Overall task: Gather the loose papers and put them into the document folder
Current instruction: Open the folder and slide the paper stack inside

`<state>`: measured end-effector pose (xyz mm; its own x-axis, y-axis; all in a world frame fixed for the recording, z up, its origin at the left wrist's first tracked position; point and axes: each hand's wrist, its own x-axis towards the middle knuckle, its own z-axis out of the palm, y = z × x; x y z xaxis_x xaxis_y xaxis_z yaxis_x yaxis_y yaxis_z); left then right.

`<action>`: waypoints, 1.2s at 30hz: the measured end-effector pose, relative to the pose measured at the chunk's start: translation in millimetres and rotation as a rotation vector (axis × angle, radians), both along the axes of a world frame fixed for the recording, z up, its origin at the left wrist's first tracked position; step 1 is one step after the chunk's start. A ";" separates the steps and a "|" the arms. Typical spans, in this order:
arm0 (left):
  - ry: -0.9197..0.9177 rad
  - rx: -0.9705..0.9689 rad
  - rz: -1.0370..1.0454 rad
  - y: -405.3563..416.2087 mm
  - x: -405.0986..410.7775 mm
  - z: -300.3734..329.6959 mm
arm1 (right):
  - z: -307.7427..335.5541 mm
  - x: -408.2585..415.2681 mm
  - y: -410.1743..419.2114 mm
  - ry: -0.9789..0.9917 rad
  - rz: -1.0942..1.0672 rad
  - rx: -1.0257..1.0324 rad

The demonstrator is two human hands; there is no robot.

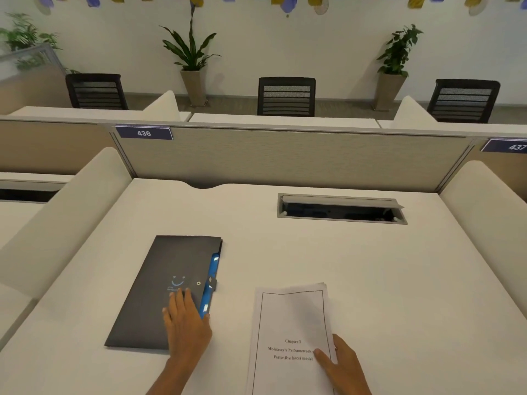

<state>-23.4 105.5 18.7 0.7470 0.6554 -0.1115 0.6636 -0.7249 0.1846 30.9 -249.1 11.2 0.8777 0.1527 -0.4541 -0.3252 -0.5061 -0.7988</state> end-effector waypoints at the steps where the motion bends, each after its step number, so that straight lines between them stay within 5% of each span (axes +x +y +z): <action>1: 0.006 -0.002 -0.005 3.3 2.0 -1.8 | -0.7 0.5 -1.1 0.001 -0.009 -0.001; 20: -0.024 0.005 -0.076 23.4 33.8 -4.2 | 25.7 17.7 -10.6 0.028 -0.157 0.179; 36: -0.318 -0.437 0.025 -46.4 26.0 70.2 | 104.2 51.0 -13.3 0.025 -0.182 0.439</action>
